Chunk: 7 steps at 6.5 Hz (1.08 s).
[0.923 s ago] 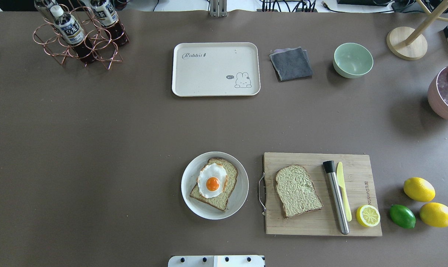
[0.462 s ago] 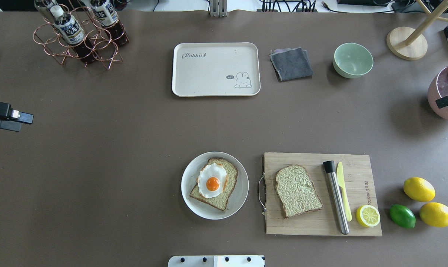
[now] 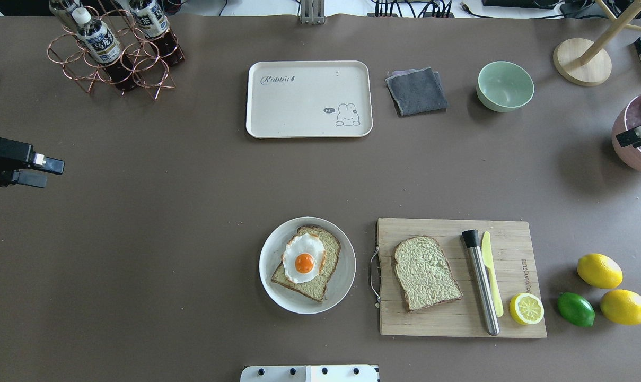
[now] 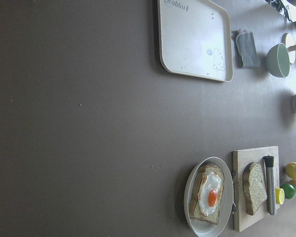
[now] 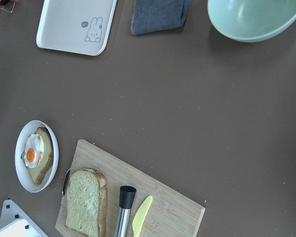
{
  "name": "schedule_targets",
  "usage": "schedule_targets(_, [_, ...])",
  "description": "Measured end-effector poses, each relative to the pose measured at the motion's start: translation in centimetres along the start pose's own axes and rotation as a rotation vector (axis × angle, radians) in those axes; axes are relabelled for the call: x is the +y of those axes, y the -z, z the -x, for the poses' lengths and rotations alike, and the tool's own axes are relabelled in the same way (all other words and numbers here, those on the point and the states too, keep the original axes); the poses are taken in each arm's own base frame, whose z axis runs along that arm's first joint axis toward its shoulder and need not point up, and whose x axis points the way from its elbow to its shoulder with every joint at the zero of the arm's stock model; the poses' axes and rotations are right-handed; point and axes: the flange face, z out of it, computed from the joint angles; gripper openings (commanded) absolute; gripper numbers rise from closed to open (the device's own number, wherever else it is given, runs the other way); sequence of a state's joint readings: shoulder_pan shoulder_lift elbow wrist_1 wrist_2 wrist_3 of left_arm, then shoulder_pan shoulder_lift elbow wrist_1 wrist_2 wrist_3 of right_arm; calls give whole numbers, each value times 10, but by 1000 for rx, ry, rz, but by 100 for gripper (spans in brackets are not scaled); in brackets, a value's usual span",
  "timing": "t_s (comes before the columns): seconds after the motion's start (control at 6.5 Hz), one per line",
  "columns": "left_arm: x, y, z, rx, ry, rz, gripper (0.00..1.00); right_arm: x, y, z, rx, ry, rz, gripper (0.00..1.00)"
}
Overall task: Make sandwich and place on tray
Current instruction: 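Move the right gripper toward the board's bread slice while the left arm advances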
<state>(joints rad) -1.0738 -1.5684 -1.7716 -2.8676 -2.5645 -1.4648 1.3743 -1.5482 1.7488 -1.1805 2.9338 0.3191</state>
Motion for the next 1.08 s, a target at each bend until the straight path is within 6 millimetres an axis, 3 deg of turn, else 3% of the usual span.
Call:
schedule_targets(0.46, [3,-44,-22,35,22,-43,98,-32,-8,32,8,42,-1,100])
schedule_targets(0.62, [1,-56,-33,52,51,-48,98,-49,-18,53,32,-1,-7,100])
schedule_targets(0.92, [7,-80,-43,66,64,-61,98,-70,-55,94,69,-62,-33,100])
schedule_targets(1.08, [10,-88,-46,70,63,-63,98,-75,-84,115,75,-93,-68,100])
